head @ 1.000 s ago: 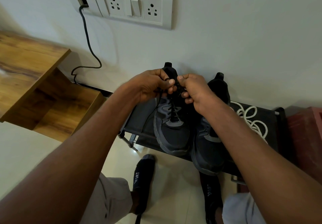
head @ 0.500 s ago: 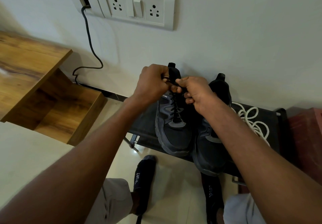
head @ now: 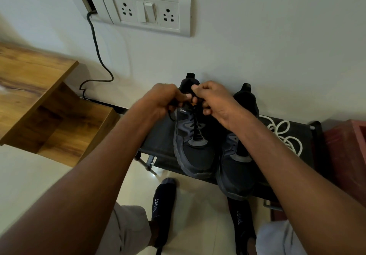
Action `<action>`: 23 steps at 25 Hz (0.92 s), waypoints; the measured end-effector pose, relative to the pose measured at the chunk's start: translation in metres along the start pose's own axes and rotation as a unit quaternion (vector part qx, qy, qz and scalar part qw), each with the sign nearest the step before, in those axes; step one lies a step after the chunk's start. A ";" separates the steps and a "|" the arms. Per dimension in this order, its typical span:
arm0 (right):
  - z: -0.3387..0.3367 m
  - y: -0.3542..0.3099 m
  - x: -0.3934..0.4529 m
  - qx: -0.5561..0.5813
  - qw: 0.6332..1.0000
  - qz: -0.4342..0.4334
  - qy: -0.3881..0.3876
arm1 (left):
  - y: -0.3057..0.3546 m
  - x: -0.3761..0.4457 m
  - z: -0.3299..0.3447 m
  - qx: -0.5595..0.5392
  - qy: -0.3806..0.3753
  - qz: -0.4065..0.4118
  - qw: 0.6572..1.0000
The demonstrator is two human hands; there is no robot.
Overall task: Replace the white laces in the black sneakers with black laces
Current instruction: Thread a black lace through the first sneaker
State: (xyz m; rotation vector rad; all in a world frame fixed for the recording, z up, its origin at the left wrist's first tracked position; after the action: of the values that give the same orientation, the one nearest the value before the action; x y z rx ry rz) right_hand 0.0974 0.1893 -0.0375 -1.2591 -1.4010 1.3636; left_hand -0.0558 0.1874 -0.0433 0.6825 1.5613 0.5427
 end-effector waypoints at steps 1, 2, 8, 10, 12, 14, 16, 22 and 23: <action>0.004 -0.001 -0.001 -0.027 0.999 -0.016 -0.038 | -0.012 0.000 0.005 -0.041 -0.054 -0.078 0.995; 0.007 -0.001 -0.003 -0.056 0.996 -0.033 -0.066 | -0.019 0.000 0.007 -0.067 -0.096 -0.124 0.985; 0.003 -0.012 0.000 -0.168 0.972 -0.164 -0.007 | -0.031 -0.005 0.013 -0.100 -0.141 -0.179 0.968; 0.000 -0.019 -0.004 -0.196 0.961 -0.196 0.013 | -0.033 -0.003 0.009 -0.109 -0.132 -0.183 0.968; -0.005 -0.022 -0.008 -0.200 0.957 -0.207 0.032 | -0.032 -0.004 0.011 -0.101 -0.139 -0.183 0.968; -0.010 -0.024 -0.011 -0.205 0.957 -0.203 0.040 | -0.030 -0.008 0.014 -0.087 -0.145 -0.179 0.969; -0.014 -0.025 -0.016 -0.240 0.952 -0.183 0.052 | -0.026 -0.012 0.015 -0.059 -0.130 -0.174 0.974; -0.058 -0.021 -0.021 -0.393 0.911 -0.072 0.099 | -0.037 -0.004 -0.029 -0.016 0.025 -0.166 0.986; -0.069 -0.014 -0.020 -0.372 0.920 -0.040 0.114 | -0.041 -0.005 -0.029 -0.028 0.021 -0.170 0.985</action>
State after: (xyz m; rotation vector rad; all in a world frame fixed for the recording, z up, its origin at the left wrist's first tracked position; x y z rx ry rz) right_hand 0.1665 0.1847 -0.0142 -1.7406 -1.8485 0.5856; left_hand -0.0892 0.1566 -0.0651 0.3512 1.6526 0.3463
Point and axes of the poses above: each hand's wrist, its own x-axis towards the middle knuckle, its own z-axis out of the palm, y = z × x, the point moved 9 cm from there along x, towards the middle knuckle, and after that the axes turned 15 degrees about -z, right-handed, at the moved point
